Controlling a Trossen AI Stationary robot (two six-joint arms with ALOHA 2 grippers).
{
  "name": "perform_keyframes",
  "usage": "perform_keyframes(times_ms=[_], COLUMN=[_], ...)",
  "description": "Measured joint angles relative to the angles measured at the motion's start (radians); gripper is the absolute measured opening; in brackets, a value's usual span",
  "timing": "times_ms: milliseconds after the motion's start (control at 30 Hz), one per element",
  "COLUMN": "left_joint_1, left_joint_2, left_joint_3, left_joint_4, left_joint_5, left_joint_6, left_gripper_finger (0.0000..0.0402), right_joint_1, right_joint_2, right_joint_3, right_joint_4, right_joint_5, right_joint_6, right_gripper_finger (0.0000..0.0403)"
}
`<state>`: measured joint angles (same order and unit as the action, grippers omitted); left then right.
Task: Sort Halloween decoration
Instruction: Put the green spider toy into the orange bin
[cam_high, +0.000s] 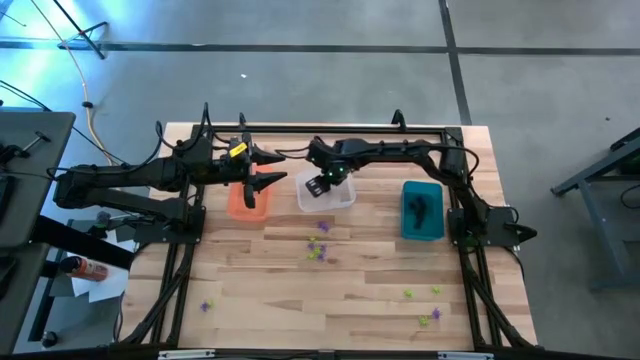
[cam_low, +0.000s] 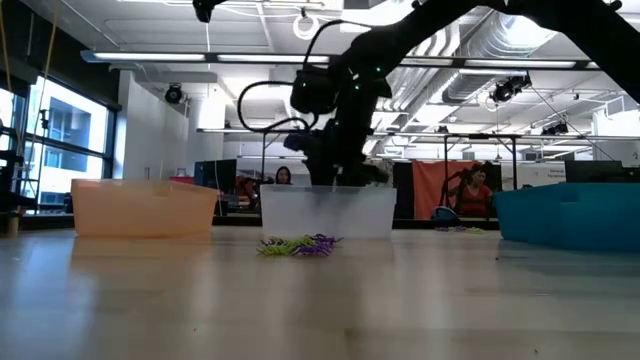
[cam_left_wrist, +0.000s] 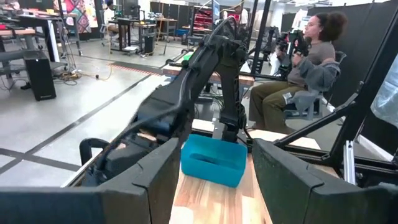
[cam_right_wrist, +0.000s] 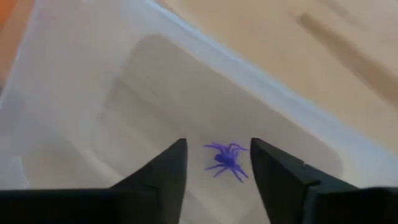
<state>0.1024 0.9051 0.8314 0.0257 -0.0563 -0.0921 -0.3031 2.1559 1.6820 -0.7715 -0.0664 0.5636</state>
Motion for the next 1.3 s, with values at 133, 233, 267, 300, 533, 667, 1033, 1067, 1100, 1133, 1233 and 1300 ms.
perform_keyframes(times_ms=[133, 233, 267, 300, 533, 667, 1033, 1067, 1100, 1133, 1233, 1300], left_joint_1=[0.0, 0.0, 0.0, 0.0, 0.002, 0.002, 0.002, 0.002, 0.002, 0.002, 0.002, 0.002], left_joint_2=[0.0, 0.0, -0.002, -0.003, -0.003, -0.002, 0.006, 0.006, 0.006, 0.006, 0.006, 0.006], left_joint_3=[0.0, 0.0, 0.0, 0.0, 0.0, 0.0, 0.0, 0.0, 0.0, 0.0, 0.0, 0.0], left_joint_4=[0.0, -0.002, -0.003, -0.003, -0.004, -0.003, 0.0, 0.0, 0.0, 0.0, 0.0, -0.001], left_joint_5=[0.0, 0.0, 0.0, 0.0, 0.0, 0.0, 0.0, 0.0, 0.0, 0.0, 0.0, 0.0], left_joint_6=[0.0, 0.0, 0.0, 0.0, 0.0, 0.0, -0.011, -0.011, -0.011, -0.011, -0.011, -0.011], left_gripper_finger=[0.0188, 0.0188, 0.0188, 0.0188, 0.0188, 0.0188, 0.0188, 0.0188, 0.0188, 0.0188, 0.0188, 0.0188], right_joint_1=[-0.001, 0.002, 0.004, 0.005, 0.03, 0.068, 0.201, 0.209, 0.216, 0.22, 0.22, 0.218], right_joint_2=[-0.014, -0.07, -0.103, -0.141, -0.503, -0.727, -1.073, -1.077, -1.079, -1.079, -1.074, -1.069], right_joint_3=[0.081, 0.084, 0.068, 0.044, -0.279, -0.501, -0.897, -0.913, -0.926, -0.932, -0.932, -0.932], right_joint_4=[-0.097, -0.137, -0.145, -0.149, -0.076, 0.044, 0.819, 0.85, 0.871, 0.885, 0.881, 0.864], right_joint_5=[0.005, 0.034, 0.049, 0.066, 0.175, 0.208, 0.17, 0.169, 0.169, 0.172, 0.179, 0.179], right_joint_6=[-0.113, -0.188, -0.208, -0.225, -0.124, 0.017, -0.191, -0.225, -0.242, -0.247, -0.218, -0.205], right_gripper_finger=[0.0201, 0.0207, 0.0208, 0.0208, 0.0209, 0.0209, 0.0209, 0.0209, 0.0209, 0.0209, 0.0209, 0.0209])
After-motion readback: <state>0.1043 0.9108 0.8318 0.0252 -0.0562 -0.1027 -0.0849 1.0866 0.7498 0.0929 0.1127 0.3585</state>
